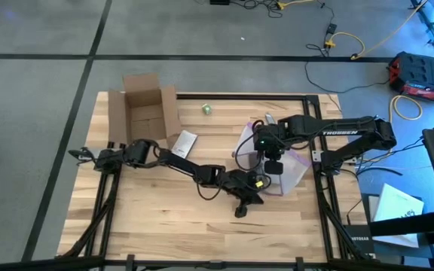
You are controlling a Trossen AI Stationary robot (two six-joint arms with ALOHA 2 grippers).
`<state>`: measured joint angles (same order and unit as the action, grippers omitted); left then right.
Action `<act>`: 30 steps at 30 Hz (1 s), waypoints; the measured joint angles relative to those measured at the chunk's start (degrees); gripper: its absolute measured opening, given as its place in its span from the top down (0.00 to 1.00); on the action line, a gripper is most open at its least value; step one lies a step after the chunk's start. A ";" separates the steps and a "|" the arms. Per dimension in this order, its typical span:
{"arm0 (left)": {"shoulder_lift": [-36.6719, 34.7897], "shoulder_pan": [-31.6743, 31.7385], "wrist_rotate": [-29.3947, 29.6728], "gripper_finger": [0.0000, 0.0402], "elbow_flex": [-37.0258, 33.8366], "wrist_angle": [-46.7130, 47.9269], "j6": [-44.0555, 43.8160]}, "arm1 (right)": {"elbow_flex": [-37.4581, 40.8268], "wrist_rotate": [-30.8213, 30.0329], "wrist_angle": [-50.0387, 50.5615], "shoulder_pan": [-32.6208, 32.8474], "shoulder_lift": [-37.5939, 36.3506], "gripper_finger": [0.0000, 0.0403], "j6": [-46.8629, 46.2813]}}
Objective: Unpack boxes
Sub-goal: Put the black pouch into the zip bag
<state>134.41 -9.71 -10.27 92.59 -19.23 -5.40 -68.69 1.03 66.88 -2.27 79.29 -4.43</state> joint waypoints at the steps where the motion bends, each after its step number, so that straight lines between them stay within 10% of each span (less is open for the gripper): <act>1: 0.23 0.04 -0.68 0.99 0.00 0.34 0.11 | 0.00 -0.17 -0.12 0.01 0.00 1.00 0.00; 30: 3.71 0.82 18.62 1.00 3.39 2.02 -1.91 | 0.02 -0.59 -0.86 -0.01 0.00 1.00 0.07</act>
<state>138.12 -8.90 8.35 95.98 -17.21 -7.31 -68.66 0.43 66.02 -2.28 79.29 -4.36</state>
